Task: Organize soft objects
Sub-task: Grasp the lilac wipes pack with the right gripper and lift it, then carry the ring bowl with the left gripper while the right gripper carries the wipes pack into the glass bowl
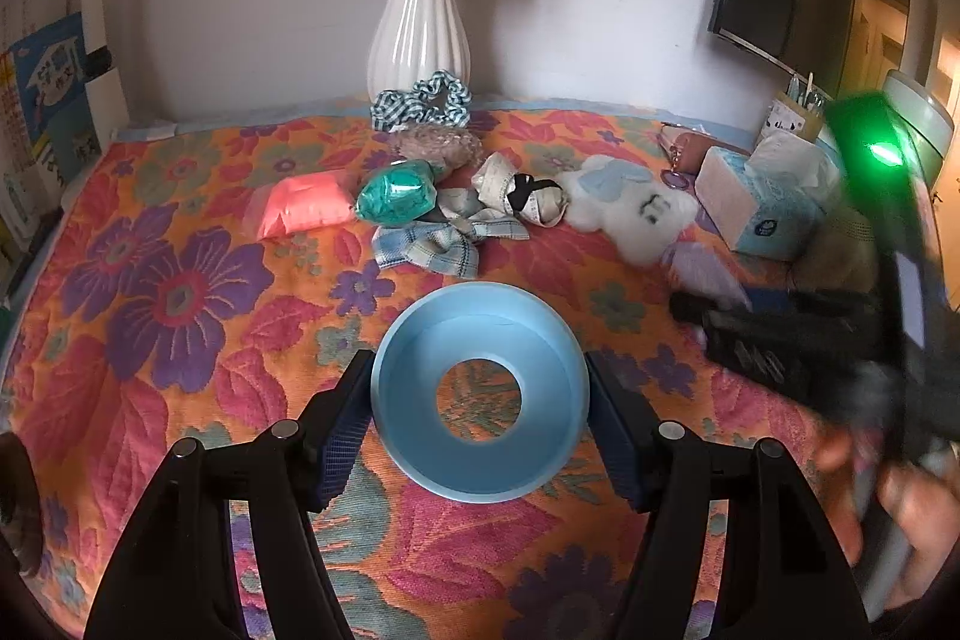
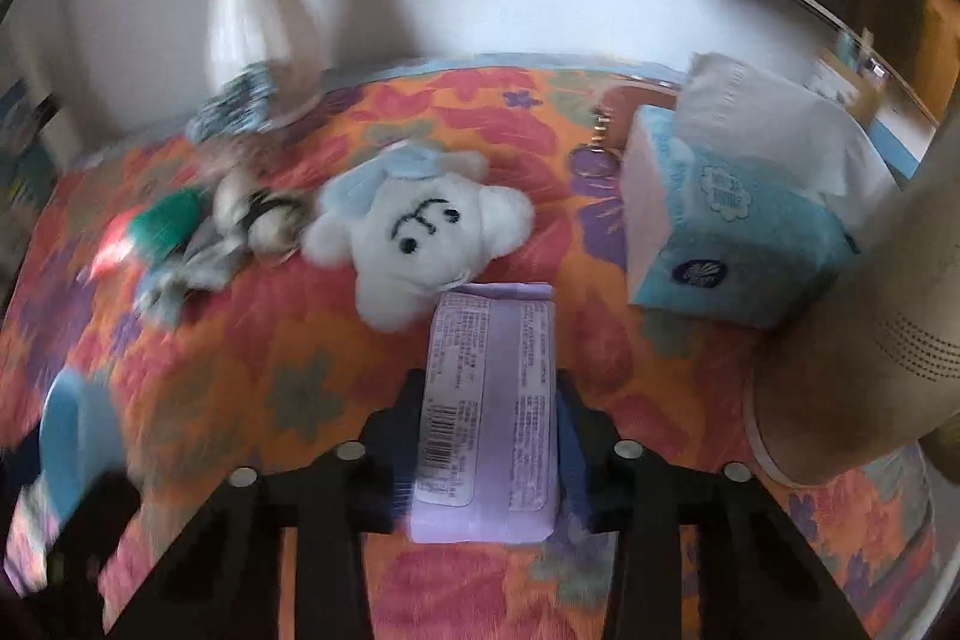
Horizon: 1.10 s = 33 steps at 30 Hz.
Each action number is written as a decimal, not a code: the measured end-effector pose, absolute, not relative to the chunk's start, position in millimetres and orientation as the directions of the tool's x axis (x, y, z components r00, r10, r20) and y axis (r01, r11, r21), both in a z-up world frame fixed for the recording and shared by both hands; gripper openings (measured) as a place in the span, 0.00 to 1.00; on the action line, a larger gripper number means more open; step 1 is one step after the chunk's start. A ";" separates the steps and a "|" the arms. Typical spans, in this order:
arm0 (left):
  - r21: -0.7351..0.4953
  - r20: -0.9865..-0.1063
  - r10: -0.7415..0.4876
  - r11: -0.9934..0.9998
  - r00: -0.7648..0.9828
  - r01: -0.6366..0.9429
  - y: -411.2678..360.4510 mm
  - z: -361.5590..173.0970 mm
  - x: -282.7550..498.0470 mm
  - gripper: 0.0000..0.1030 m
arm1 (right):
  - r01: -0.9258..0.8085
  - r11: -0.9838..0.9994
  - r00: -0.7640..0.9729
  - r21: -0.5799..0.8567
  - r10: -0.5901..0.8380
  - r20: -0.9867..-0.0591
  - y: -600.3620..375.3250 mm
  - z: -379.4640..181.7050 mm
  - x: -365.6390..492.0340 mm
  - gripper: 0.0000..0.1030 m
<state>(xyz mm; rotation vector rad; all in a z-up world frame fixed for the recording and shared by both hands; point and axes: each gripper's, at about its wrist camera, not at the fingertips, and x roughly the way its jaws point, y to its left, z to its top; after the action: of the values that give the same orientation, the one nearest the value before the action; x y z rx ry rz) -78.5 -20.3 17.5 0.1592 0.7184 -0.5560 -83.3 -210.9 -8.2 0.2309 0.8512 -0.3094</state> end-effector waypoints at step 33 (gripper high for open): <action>-0.036 -0.654 -0.419 0.849 0.629 0.528 -19.3 20.0 -83.6 0.63 | 0.116 0.983 0.703 0.143 0.021 -0.711 -177.3 7.5 -167.3 0.37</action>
<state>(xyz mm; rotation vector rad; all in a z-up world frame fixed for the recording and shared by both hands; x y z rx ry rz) -83.6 -19.3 20.0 0.1652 0.7050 -0.5452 -167.3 -177.3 7.5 0.1827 0.7909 -0.0533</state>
